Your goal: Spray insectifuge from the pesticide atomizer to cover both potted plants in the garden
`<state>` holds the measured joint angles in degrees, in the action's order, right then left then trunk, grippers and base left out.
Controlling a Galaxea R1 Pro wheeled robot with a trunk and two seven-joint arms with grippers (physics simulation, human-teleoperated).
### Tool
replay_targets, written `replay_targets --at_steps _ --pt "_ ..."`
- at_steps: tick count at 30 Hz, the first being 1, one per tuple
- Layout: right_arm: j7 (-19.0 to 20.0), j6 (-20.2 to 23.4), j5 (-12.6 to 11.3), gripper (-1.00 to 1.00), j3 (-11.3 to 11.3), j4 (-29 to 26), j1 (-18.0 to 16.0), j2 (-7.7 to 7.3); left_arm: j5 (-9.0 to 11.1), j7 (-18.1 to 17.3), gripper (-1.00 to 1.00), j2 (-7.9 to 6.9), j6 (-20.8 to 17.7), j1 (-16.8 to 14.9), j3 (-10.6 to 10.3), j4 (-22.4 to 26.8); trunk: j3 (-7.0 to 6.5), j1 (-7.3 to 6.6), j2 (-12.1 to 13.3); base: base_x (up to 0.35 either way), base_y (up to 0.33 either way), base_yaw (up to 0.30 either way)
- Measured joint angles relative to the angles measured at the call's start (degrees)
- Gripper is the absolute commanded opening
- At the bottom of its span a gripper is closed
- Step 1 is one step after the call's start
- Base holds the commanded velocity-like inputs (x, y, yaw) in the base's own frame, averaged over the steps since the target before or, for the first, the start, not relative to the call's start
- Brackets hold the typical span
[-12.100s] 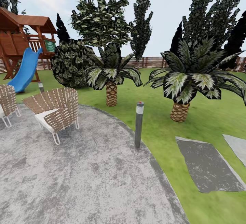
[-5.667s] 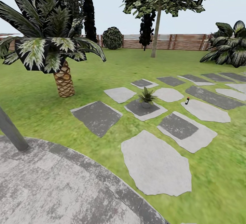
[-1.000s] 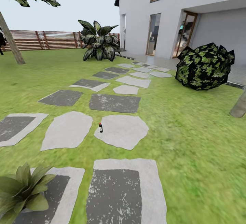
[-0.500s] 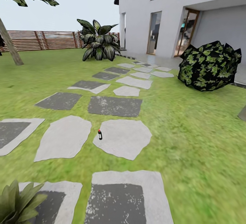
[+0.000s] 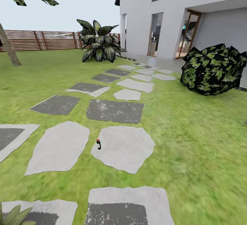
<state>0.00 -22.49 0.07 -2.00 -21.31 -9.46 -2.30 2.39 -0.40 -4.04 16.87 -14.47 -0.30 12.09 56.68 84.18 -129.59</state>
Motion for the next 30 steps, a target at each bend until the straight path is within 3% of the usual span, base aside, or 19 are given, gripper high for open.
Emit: replay_targets --at_steps 8,22,30 --pt "-0.08 0.00 0.00 1.00 0.00 0.01 0.00 0.00 0.00 0.00 1.00 0.00 0.00 0.00 0.00 0.00 0.00 0.00 0.00 0.334 0.141 0.000" --pt "-0.17 0.00 0.00 1.00 -0.13 0.00 0.00 -0.02 -0.01 0.00 1.00 0.00 0.00 0.00 -0.06 0.00 0.00 0.00 0.00 0.335 0.010 0.000" --pt "-0.16 0.00 -0.04 1.00 -0.17 -0.08 0.00 -0.18 0.00 0.00 1.00 0.00 -0.02 0.00 -0.04 0.00 0.00 0.04 0.00 0.073 0.000 0.000"
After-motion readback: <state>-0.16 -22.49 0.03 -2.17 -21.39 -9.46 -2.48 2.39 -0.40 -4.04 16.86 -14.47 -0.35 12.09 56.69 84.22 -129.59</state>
